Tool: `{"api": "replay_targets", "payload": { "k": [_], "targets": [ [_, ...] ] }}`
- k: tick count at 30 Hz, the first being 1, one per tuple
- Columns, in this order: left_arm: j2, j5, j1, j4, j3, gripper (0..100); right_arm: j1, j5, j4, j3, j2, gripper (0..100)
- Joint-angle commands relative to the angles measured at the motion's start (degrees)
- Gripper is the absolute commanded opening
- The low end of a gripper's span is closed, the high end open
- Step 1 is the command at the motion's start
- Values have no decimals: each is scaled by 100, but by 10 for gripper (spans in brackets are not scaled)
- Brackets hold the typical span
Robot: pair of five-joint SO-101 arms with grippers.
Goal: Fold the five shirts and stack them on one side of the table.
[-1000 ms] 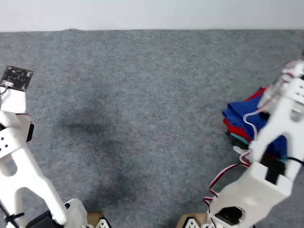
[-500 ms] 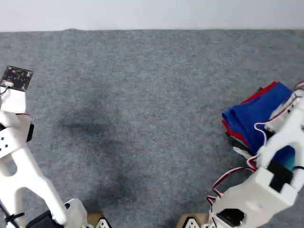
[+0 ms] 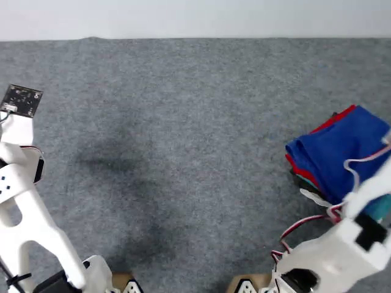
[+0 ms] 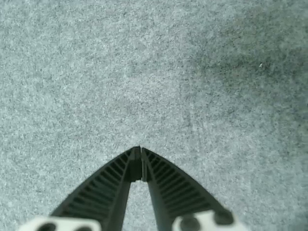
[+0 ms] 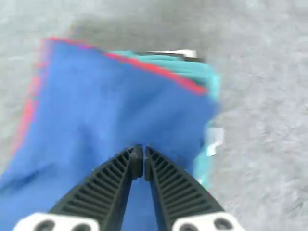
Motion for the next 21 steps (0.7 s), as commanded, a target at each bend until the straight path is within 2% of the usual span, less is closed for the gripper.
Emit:
{"api": "replay_targets", "payload": {
  "k": [1,5,9,21],
  "targets": [
    [-141,-26,26,0,-22,6,593,352,-637,-290,708,9],
    [-141,-26,18,9,-22,6,760,457,-927,-466,1349,9],
    [-141,-26,18,9,-22,6,523,413,-523,-985,1068,9],
    [-167,-9,9,18,-22,6,-1288,404,1332,-1459,-400,9]
  ]
}}
